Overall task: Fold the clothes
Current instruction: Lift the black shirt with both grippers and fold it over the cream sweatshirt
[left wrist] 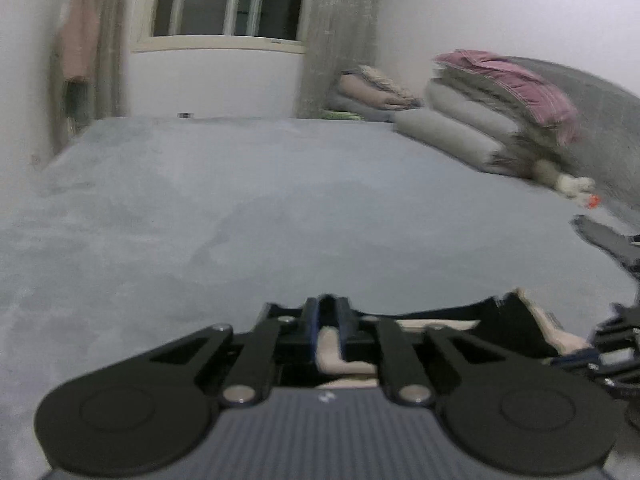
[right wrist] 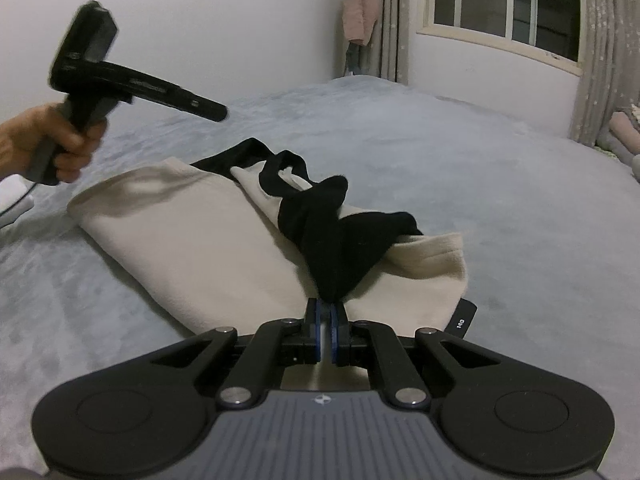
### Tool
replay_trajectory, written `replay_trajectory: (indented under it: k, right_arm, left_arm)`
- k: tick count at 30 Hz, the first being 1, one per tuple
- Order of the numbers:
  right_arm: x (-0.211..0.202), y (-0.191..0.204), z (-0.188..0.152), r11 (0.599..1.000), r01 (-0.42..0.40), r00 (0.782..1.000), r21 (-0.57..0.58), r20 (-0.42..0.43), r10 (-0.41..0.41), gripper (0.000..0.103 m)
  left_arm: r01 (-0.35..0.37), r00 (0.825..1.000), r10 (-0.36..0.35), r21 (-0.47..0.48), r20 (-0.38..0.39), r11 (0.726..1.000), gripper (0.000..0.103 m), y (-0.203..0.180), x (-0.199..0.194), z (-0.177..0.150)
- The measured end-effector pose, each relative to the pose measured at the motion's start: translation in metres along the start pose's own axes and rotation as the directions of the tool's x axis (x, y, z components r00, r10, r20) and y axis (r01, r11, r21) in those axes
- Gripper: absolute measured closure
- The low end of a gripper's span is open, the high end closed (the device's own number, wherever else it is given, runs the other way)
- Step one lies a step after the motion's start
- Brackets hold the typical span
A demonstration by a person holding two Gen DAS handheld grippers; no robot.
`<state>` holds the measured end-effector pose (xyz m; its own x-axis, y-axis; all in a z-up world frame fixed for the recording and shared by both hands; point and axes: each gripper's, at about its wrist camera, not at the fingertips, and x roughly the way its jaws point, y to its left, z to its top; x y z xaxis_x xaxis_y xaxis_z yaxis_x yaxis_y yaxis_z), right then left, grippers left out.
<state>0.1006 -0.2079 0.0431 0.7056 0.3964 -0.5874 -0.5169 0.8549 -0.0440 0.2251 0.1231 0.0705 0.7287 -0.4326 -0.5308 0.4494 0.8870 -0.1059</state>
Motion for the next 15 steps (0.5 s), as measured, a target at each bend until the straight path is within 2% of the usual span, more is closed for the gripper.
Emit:
replay_trajectory:
  k: [1, 2, 3, 5, 6, 8, 10, 11, 13, 14, 15]
  right_arm:
    - [0.001, 0.001, 0.0, 1.0, 0.002, 1.0, 0.001, 0.0, -0.002, 0.097]
    - [0.001, 0.001, 0.0, 1.0, 0.004, 1.0, 0.001, -0.001, -0.004, 0.097]
    - [0.002, 0.002, 0.0, 1.0, 0.006, 1.0, 0.002, -0.001, -0.006, 0.097]
    - [0.003, 0.003, -0.001, 1.0, 0.01, 1.0, 0.003, -0.002, -0.01, 0.097]
    - [0.003, 0.003, -0.001, 1.0, 0.012, 1.0, 0.004, -0.003, -0.012, 0.097]
    - [0.004, 0.004, -0.001, 1.0, 0.015, 1.0, 0.005, -0.003, -0.015, 0.097]
    - [0.005, 0.003, 0.0, 1.0, 0.012, 1.0, 0.01, 0.0, -0.012, 0.097]
    - [0.005, 0.002, 0.0, 1.0, 0.01, 1.0, 0.015, 0.002, -0.01, 0.097]
    - [0.003, 0.002, 0.0, 1.0, 0.008, 1.0, 0.017, 0.01, -0.009, 0.097]
    - [0.001, 0.002, 0.001, 1.0, 0.006, 1.0, 0.022, 0.019, -0.007, 0.097]
    - [-0.003, 0.0, 0.003, 0.999, 0.001, 0.999, 0.037, 0.037, -0.002, 0.097]
  left_arm:
    - [-0.023, 1.0, 0.023, -0.024, -0.002, 0.999, 0.077, 0.007, 0.003, 0.005]
    - [-0.046, 0.999, 0.046, -0.048, -0.004, 0.998, 0.049, 0.013, 0.006, 0.01]
    - [-0.041, 0.999, 0.04, -0.04, -0.033, 0.998, 0.03, 0.014, 0.015, 0.013]
    - [-0.028, 0.996, 0.026, -0.025, -0.091, 0.999, 0.025, 0.015, 0.032, 0.02]
    - [-0.021, 0.993, 0.019, -0.017, -0.12, 1.0, 0.019, 0.016, 0.041, 0.023]
    - [-0.052, 0.98, 0.054, 0.015, -0.19, 0.999, 0.013, 0.015, 0.063, 0.024]
    - [-0.076, 0.968, 0.08, 0.023, -0.239, 0.997, 0.013, 0.014, 0.081, 0.022]
    - [-0.082, 0.962, 0.084, 0.02, -0.259, 0.996, 0.017, 0.014, 0.09, 0.021]
    - [-0.078, 0.952, 0.08, 0.017, -0.296, 0.997, 0.048, 0.009, 0.107, 0.014]
    - [-0.085, 0.953, 0.087, 0.019, -0.29, 0.996, 0.08, 0.008, 0.108, 0.011]
    - [-0.091, 0.954, 0.094, 0.021, -0.284, 0.996, 0.084, 0.007, 0.108, 0.008]
